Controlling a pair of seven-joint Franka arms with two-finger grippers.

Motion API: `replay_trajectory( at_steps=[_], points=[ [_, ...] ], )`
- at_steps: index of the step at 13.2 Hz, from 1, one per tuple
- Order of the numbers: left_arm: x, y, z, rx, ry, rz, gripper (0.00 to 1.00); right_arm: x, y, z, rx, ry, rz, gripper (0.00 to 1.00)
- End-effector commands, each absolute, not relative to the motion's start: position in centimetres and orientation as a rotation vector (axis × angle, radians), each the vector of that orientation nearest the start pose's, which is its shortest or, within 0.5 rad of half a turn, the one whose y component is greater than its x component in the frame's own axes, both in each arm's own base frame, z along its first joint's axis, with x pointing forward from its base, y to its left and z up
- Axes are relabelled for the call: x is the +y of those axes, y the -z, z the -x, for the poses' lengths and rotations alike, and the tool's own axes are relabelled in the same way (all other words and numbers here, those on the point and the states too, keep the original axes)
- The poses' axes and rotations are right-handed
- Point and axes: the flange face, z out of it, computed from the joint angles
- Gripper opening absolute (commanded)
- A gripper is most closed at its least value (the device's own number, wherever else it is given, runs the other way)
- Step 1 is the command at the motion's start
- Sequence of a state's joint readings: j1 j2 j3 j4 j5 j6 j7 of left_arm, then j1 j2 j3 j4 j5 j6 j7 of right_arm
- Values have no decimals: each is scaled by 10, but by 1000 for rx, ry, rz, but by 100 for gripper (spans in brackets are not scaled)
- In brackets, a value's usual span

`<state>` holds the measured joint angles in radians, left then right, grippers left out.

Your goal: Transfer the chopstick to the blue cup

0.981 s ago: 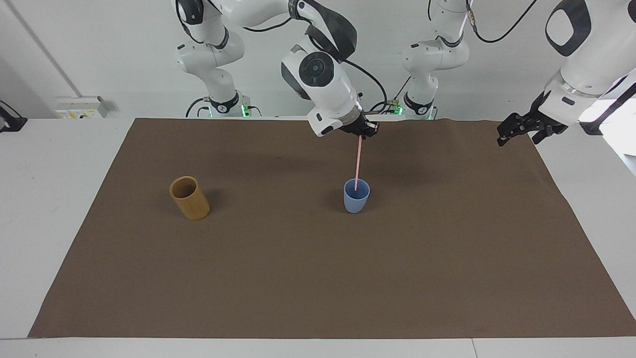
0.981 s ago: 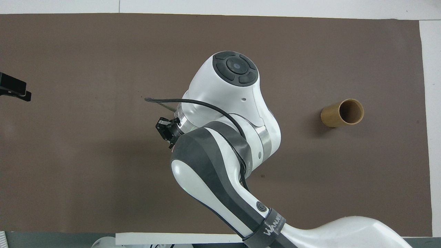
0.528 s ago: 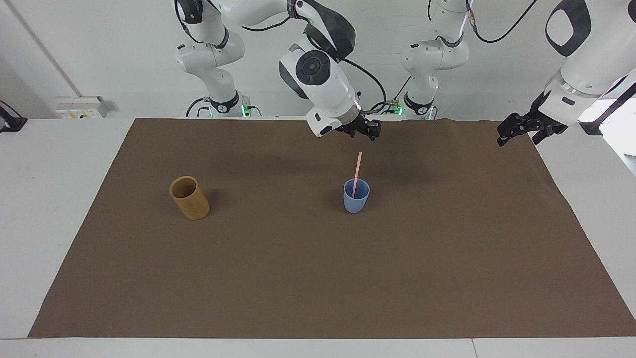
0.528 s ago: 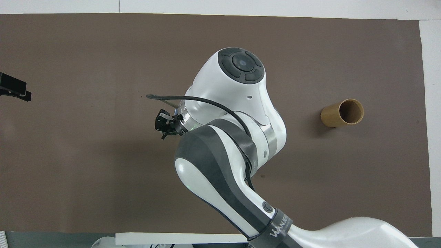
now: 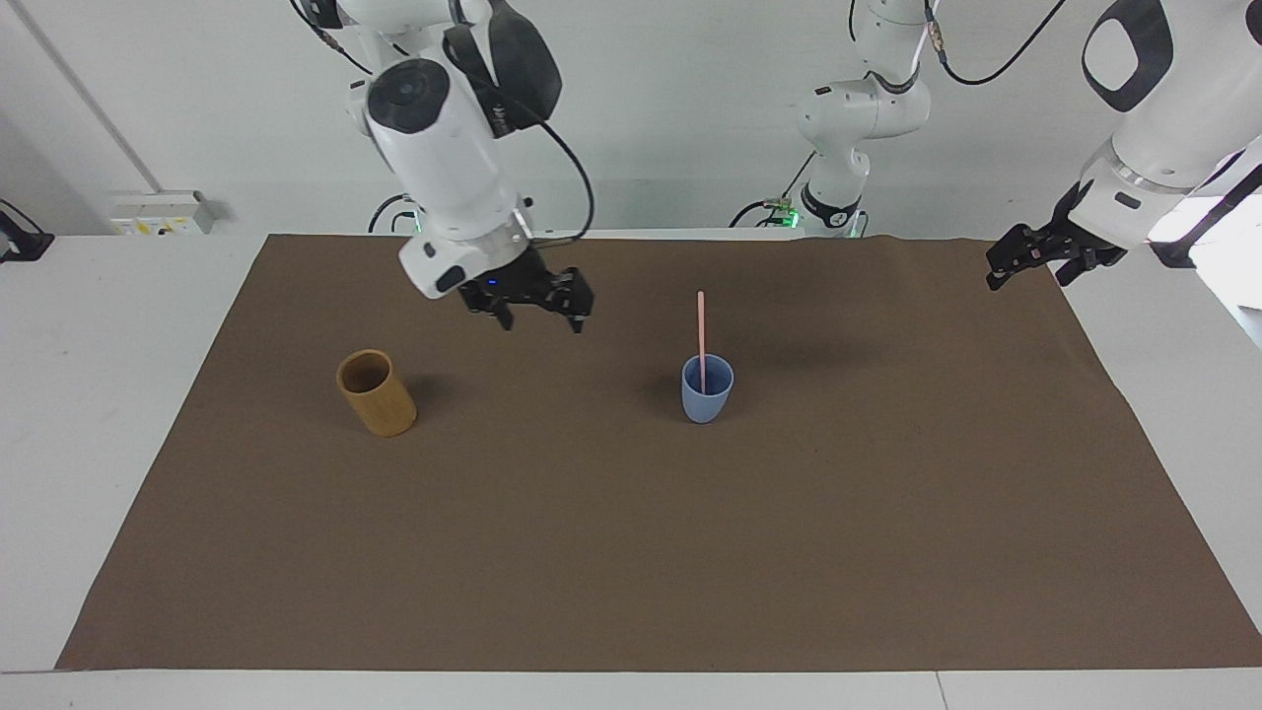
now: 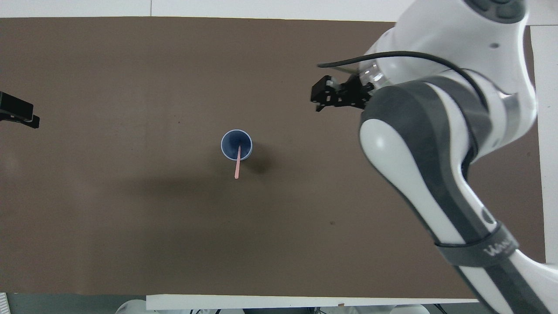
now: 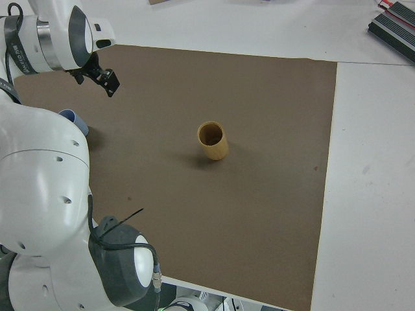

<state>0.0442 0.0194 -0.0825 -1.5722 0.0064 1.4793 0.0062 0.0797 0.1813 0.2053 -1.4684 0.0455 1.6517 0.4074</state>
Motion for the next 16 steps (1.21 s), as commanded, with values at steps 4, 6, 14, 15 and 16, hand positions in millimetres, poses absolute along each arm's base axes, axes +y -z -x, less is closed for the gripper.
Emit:
replay_trajectory(
  at_steps=[4,6,14,15,16],
  points=[
    [-17,-606,-548,69,-165,3121,100,36,-658,-543,153,-53,3194,100],
    [-18,-606,-548,71,-165,3121,100,-15,-668,-524,68,-142,3197,100],
    [-17,-606,-548,69,-165,3121,100,-28,-672,-511,-41,-211,3242,100],
    [-17,-606,-548,69,-165,3121,100,-32,-671,-511,-27,-213,3233,100],
    [-18,-606,-548,71,-165,3121,100,-33,-670,-512,-21,-217,3227,100]
  ],
)
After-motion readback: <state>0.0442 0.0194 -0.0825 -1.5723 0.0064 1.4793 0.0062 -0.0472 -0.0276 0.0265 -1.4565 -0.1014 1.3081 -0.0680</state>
